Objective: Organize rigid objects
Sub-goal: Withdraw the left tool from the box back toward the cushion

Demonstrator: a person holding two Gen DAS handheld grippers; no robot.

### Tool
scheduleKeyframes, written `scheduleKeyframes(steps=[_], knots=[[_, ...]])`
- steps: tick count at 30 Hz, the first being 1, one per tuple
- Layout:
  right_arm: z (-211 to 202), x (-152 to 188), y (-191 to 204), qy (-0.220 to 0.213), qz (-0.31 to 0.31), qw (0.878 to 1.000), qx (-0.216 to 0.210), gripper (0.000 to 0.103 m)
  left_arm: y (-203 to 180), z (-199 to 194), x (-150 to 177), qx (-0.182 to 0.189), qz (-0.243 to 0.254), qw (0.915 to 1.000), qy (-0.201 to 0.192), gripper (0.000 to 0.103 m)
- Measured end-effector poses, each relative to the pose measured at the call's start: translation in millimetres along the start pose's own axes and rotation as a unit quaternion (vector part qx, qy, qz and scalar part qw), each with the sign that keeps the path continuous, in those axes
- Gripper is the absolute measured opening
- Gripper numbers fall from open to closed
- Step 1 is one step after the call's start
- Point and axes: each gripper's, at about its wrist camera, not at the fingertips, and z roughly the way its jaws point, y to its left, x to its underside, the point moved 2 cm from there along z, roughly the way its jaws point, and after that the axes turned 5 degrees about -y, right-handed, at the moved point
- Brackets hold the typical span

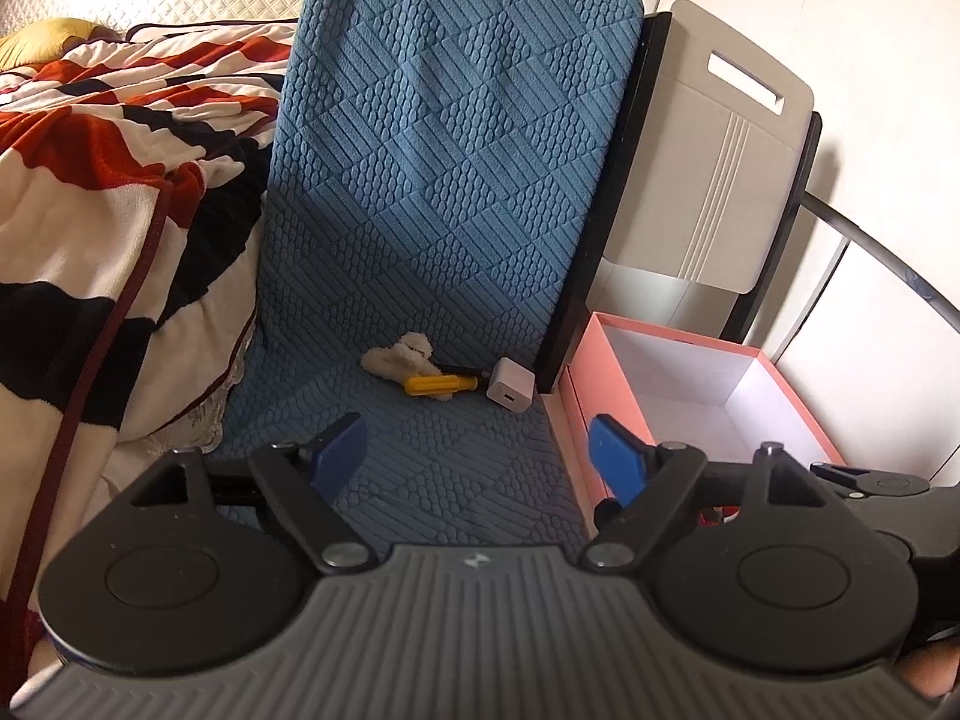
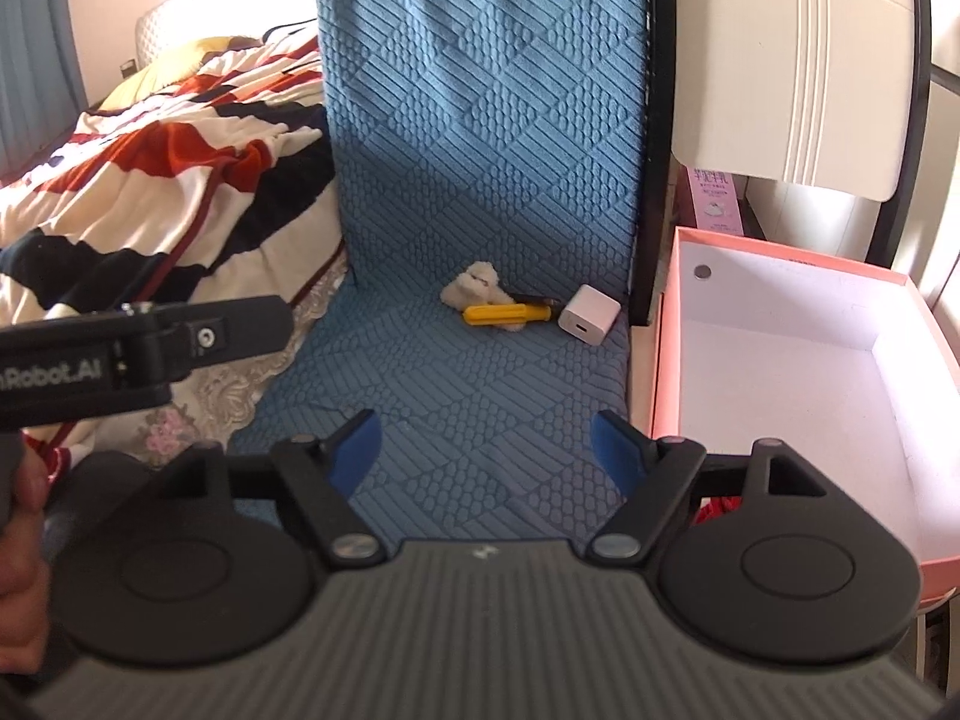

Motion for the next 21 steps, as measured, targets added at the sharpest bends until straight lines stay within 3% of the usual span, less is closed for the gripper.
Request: scheduleKeyframes(steps=[4, 11, 16, 21], knots=[[6, 3, -11, 0.014, 0.021, 1.0, -0.011, 0.103, -2, 6, 1, 0.0, 0.0, 1.0, 0.007, 0.093], [-1, -9, -6, 0.003, -0.004, 1.0, -0.018, 0.103, -2, 9, -4, -0.001, -0.003, 0.9999, 0.01, 0.093], [-11, -31, 2, 0.026, -0.005, 0.999, -0.028, 0.103, 2, 8, -13, -0.011, -0.003, 0.9999, 0.007, 0.093], [-30, -53, 15, 0.032, -0.064, 0.997, 0.038, 0.103, 16, 8, -20, -0.017, -0.012, 0.9998, -0.005, 0.094]])
